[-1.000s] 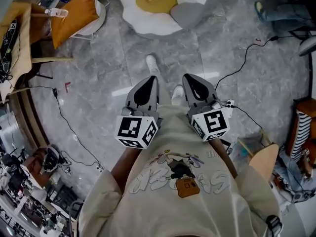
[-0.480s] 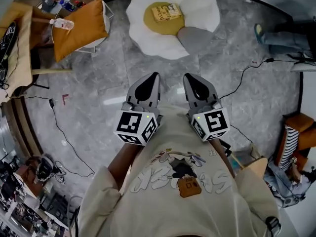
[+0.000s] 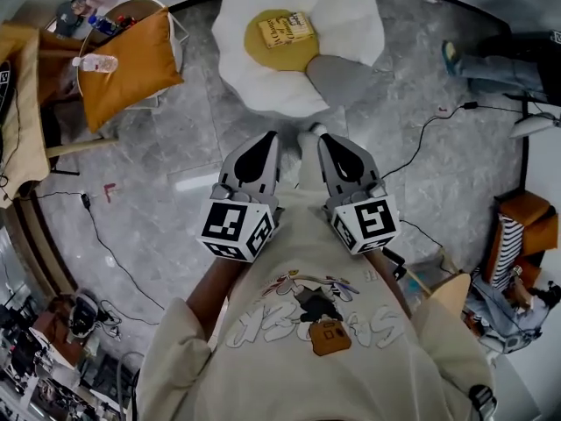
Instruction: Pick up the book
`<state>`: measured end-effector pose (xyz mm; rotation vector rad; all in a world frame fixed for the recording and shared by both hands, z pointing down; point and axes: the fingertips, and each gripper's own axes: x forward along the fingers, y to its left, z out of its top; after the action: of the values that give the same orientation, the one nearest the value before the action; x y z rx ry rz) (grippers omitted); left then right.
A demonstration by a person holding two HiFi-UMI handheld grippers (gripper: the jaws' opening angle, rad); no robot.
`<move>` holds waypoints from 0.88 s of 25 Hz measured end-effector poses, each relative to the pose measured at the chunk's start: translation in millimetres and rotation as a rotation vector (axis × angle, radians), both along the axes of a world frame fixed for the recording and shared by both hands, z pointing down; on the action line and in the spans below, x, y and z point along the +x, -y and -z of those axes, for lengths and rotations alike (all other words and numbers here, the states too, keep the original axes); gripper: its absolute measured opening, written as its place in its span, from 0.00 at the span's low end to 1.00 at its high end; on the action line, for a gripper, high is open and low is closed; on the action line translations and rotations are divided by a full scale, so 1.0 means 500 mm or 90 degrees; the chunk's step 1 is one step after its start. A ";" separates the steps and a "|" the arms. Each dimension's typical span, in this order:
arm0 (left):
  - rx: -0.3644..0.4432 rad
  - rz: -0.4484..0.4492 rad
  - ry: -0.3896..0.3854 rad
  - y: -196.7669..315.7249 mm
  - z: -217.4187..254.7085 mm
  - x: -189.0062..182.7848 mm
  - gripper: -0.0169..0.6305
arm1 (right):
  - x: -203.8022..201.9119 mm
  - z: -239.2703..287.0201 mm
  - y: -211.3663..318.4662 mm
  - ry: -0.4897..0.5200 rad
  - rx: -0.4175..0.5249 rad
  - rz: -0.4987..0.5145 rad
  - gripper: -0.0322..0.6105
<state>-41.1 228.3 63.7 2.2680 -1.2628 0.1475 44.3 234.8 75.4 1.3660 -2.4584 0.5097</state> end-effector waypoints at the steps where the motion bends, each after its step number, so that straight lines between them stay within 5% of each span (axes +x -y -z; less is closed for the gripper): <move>1: 0.003 -0.004 0.004 0.011 0.001 0.011 0.04 | 0.010 -0.005 0.010 0.003 -0.003 -0.002 0.09; 22: -0.075 0.046 0.081 0.382 -0.078 0.275 0.04 | 0.304 -0.055 0.433 0.067 -0.030 0.047 0.09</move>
<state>96.2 37.3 102.9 2.1389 -1.3615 0.3359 196.6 18.4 102.8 1.2553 -2.5520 0.6321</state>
